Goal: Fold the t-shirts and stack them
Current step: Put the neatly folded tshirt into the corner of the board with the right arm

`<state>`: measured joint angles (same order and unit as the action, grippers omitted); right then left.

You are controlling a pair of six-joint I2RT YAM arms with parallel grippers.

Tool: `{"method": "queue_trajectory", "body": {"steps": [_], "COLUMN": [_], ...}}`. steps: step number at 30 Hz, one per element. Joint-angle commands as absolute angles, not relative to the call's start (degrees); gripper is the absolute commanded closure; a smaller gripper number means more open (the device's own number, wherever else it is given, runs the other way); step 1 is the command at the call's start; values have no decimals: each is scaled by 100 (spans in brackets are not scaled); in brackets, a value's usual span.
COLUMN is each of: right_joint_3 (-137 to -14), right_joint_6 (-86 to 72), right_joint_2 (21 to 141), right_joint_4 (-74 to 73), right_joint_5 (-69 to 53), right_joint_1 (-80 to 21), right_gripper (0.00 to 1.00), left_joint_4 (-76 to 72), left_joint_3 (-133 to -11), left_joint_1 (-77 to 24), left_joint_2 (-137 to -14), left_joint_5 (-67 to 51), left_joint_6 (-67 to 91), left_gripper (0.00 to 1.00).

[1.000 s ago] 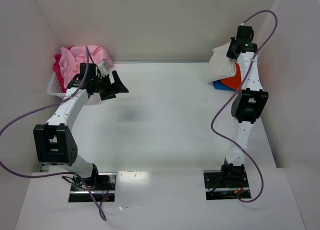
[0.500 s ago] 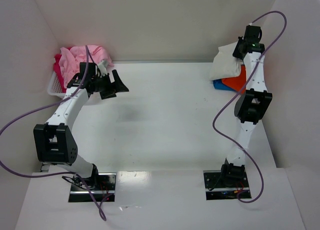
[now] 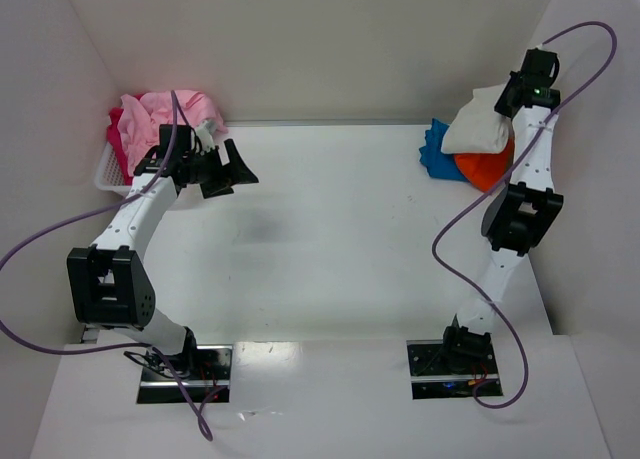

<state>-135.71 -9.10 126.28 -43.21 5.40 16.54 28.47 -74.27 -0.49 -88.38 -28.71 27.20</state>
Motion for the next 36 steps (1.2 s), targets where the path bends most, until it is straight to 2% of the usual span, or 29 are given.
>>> {"method": "queue_trajectory", "body": {"steps": [1, 10, 13, 17, 18, 19, 20, 21, 23, 26, 33, 36], "right_joint_3": [-13470, -12620, -12302, -11900, -11836, -11774, -11725, -11725, -11725, -11703, -11160, -10723], "right_joint_6": [-847, -796, -765, -765, -765, -744, -712, -712, -732, -765, -870, -955], "right_joint_2": [12120, 12120, 12120, 12173, 12173, 12193, 12225, 12246, 12278, 12197, 11836, 11762], "right_joint_4": [-3964, -3693, -3562, -3349, -3315, -3238, -3200, -3199, -3199, -3199, -2933, -2593], "right_joint_5": [914, 958, 1028, 1151, 1151, 1151, 1182, 1253, 1292, 1292, 1274, 1265], "right_joint_1": [1635, 1635, 1635, 1635, 1635, 1635, 1635, 1611, 1547, 1402, 994, 993], "right_gripper": [100, 100, 96, 83, 77, 62, 41, 31, 17, 0, 1, 12], "left_joint_4": [2760, 2707, 2707, 2707, 2707, 2707, 2707, 2707, 2707, 2654, 2540, 2523], "left_joint_3": [-7585, -7532, -7532, -7532, -7532, -7508, -7471, -7471, -7418, -7347, -7137, -7102], "left_joint_1": [-18, -18, -18, -18, -18, -18, -18, -18, -18, -18, -18, -18], "left_joint_2": [-8859, -8859, -8859, -8859, -8859, -8859, -8859, -8859, -8859, -8798, -8596, -8561], "left_joint_5": [-3050, -3050, -3050, -3050, -3050, -3050, -3050, -3050, -3050, -3050, -3050, -3067], "left_joint_6": [2733, 2733, 2733, 2733, 2733, 2733, 2754, 2786, 2786, 2839, 2892, 2892], "left_gripper": [5, 5, 5, 5, 5, 5, 5, 5, 5, 5, 5, 5]}}
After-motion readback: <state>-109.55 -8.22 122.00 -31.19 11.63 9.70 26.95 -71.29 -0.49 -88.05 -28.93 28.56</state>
